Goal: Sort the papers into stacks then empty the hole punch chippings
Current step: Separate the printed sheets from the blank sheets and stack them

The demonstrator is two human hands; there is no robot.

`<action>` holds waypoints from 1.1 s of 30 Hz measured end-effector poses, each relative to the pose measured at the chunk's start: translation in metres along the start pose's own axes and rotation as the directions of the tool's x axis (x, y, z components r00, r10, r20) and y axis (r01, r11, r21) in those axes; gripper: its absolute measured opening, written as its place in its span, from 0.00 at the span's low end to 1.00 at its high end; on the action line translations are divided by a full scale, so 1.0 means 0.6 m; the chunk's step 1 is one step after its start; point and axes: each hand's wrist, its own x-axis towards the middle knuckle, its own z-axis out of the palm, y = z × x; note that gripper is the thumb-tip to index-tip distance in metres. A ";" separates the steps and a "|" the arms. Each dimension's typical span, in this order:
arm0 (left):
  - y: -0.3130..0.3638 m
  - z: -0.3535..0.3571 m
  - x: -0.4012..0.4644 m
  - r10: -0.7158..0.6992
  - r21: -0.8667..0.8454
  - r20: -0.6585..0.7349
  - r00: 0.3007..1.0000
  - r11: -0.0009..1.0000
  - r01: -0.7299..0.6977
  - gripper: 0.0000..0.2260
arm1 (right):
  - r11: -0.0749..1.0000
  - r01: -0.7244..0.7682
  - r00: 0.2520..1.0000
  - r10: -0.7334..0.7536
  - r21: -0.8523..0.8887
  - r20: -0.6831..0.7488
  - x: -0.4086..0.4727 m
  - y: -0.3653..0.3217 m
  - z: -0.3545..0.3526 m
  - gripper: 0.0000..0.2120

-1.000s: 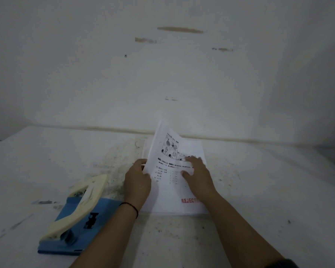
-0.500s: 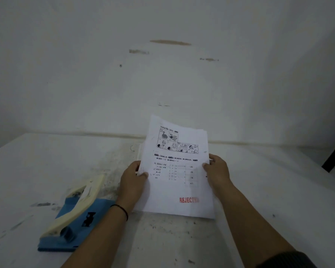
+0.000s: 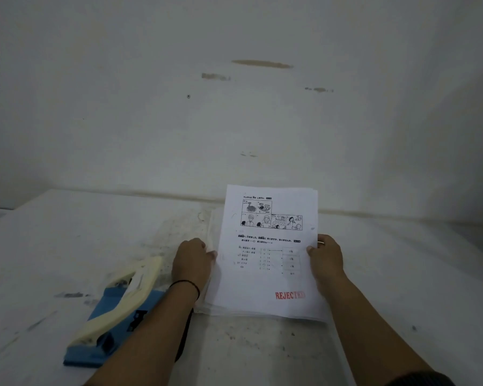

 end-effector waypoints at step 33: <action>0.026 -0.032 -0.036 0.171 -0.639 0.061 0.983 0.764 -0.093 0.08 | 0.980 -0.057 0.992 0.034 0.192 0.123 -0.026 -0.038 -0.027 0.09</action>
